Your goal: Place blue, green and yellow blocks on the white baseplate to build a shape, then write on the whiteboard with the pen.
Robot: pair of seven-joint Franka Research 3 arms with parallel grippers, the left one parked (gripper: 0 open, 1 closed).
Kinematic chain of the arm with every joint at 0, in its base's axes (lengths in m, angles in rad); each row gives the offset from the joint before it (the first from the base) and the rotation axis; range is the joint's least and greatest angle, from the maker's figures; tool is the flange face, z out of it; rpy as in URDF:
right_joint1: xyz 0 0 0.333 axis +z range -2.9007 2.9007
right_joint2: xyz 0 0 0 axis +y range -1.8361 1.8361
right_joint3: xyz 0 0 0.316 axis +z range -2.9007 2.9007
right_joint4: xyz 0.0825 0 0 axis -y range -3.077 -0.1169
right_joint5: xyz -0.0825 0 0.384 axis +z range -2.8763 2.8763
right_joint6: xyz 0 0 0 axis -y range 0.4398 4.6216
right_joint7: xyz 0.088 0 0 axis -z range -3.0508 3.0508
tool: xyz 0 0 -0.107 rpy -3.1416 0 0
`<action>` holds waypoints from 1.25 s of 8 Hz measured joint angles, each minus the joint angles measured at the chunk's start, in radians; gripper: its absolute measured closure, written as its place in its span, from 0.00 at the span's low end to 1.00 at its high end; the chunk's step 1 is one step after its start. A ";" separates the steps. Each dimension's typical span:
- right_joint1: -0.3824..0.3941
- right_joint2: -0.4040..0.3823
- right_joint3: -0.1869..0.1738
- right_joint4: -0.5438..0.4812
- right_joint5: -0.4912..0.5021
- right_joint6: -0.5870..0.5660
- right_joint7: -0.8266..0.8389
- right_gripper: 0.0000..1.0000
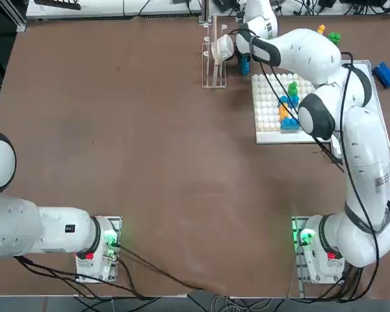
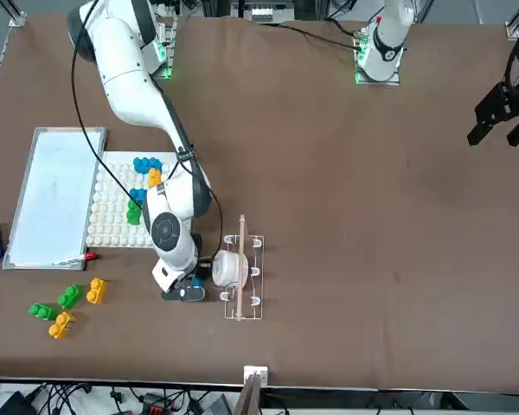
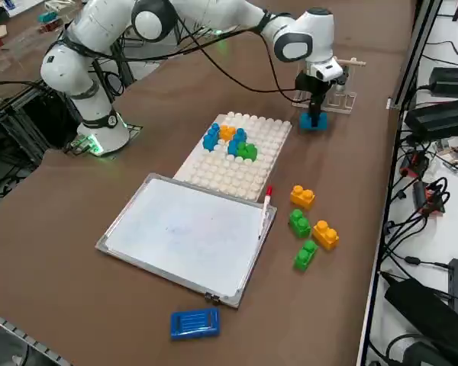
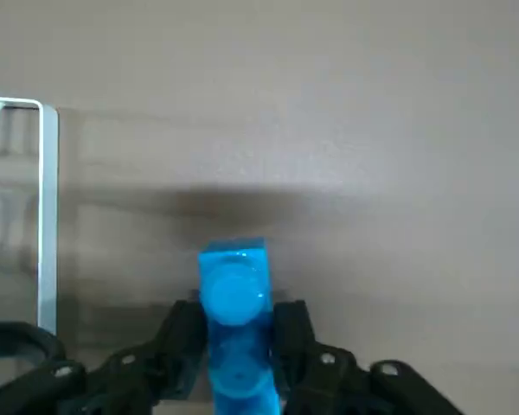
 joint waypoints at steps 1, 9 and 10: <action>0.000 0.000 0.000 0.000 0.000 0.000 -0.001 0.57; -0.079 -0.091 -0.004 0.033 0.049 -0.098 -0.243 0.59; -0.132 -0.122 0.009 0.014 0.084 -0.114 -0.367 0.59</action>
